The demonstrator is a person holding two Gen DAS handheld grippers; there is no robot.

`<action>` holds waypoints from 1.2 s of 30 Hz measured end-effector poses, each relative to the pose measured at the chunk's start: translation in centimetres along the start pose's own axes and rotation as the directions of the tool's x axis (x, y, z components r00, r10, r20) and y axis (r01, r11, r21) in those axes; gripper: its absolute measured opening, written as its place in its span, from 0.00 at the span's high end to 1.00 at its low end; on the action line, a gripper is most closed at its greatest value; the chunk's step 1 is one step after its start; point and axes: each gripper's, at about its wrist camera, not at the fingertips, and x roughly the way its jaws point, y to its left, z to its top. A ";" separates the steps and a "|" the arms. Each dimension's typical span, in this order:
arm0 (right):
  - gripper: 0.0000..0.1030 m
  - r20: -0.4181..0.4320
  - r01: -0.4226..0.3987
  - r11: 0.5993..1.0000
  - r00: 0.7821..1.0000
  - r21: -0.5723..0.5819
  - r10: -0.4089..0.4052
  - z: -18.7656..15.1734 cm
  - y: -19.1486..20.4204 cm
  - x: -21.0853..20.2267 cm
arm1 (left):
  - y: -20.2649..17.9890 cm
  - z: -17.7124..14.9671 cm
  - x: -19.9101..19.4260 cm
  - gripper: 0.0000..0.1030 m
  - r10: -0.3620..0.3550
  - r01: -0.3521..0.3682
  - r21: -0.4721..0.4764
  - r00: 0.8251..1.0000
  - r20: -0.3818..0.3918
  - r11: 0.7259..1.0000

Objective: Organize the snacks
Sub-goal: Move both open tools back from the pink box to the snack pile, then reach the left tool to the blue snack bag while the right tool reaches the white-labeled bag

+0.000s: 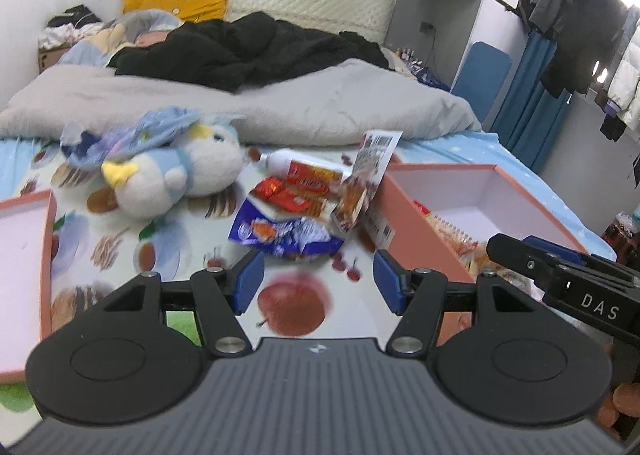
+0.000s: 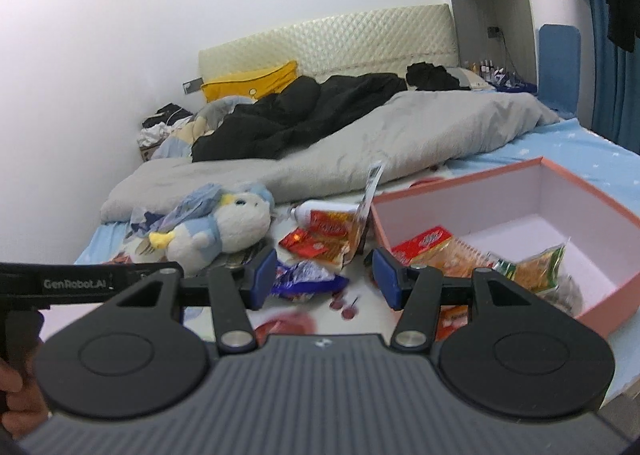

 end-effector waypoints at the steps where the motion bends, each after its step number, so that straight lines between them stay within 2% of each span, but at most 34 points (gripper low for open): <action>1: 0.46 -0.002 -0.002 1.000 1.000 0.000 0.002 -0.3 0.3 0.0 | 0.3 -0.4 0.0 0.35 0.001 -0.001 -0.005 1.000 -0.005 1.000; 5: 0.46 -0.018 -0.006 1.000 1.000 0.012 0.006 -1.5 1.3 0.1 | 1.6 -1.7 -0.1 0.32 0.009 -0.009 -0.033 1.000 -0.023 0.999; 10: 0.46 -0.078 -0.023 0.999 0.997 0.035 0.026 -2.7 2.5 0.9 | 3.3 -3.0 0.3 0.31 0.020 -0.023 -0.062 0.999 -0.049 0.998; 19: 0.46 -0.129 -0.020 1.000 0.991 -0.002 0.020 -4.4 4.5 3.6 | 6.5 -4.9 3.2 0.31 0.015 -0.029 -0.158 0.996 -0.091 0.987; 27: 0.47 -0.131 0.026 0.999 0.991 0.024 -0.022 -4.9 4.0 8.8 | 8.8 -4.7 8.9 0.31 -0.030 0.005 -0.238 0.994 -0.101 0.971; 30: 0.47 -0.144 0.050 0.997 0.989 0.057 -0.041 -4.5 3.5 11.2 | 9.1 -3.9 11.3 0.31 -0.023 -0.006 -0.247 0.993 -0.116 0.969; 36: 0.47 -0.118 0.088 0.992 0.990 0.086 -0.077 -3.7 2.6 15.8 | 9.6 -2.5 15.9 0.26 -0.076 0.051 -0.256 0.993 -0.087 0.965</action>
